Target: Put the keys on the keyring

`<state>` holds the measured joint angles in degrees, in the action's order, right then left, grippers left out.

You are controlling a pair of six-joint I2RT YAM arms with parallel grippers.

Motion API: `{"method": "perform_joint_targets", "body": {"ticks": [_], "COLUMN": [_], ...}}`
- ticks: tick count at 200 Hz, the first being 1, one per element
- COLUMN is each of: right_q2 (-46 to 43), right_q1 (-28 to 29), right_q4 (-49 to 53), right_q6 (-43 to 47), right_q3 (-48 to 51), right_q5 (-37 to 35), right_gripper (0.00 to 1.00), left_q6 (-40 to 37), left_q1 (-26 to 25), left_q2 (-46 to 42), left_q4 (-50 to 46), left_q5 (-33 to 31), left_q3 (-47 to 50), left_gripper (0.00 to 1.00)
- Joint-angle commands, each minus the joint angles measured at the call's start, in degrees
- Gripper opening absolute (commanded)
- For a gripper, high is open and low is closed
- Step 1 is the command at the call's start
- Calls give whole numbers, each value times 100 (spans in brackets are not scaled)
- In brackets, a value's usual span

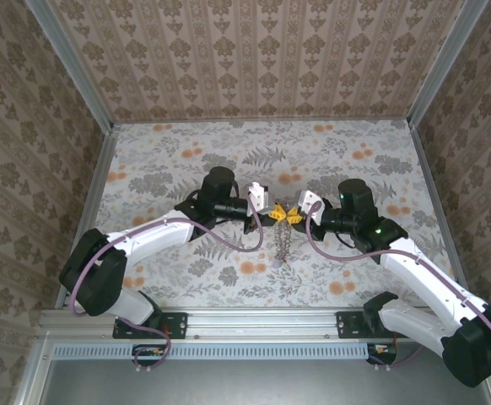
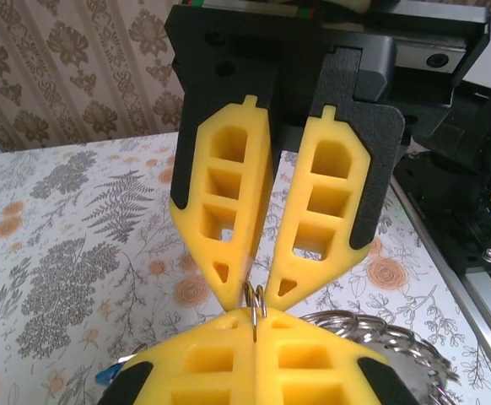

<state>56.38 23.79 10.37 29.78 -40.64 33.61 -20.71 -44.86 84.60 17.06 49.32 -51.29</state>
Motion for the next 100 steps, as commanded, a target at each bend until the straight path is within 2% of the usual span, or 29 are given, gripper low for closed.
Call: {"method": "perform_joint_targets", "body": {"ticks": [1,29,60,81,100], "right_q2": [81,159,137,93,92], "right_q1": [-24,-41,-45,-45,-39], "right_q4": [-236,-192,-274,-141,104], "right_q6": [-96,-104,-122,-67,9], "right_q3": [-25,-92,-64,-109,-229], "right_q5": [322,349,277,191,158], "right_gripper": [18,17,2,0,0], "left_q6": [113,118,133,79,-110], "left_q1": [10,4,12,31,22], "left_q2": [-16,-12,-16,-48,-77], "left_q4": [403,403,421,310,-66], "left_q5": [415,464,470,391,262], "left_q3": [5,-2,21,23,-48], "left_gripper": [0,0,0,0,13]}}
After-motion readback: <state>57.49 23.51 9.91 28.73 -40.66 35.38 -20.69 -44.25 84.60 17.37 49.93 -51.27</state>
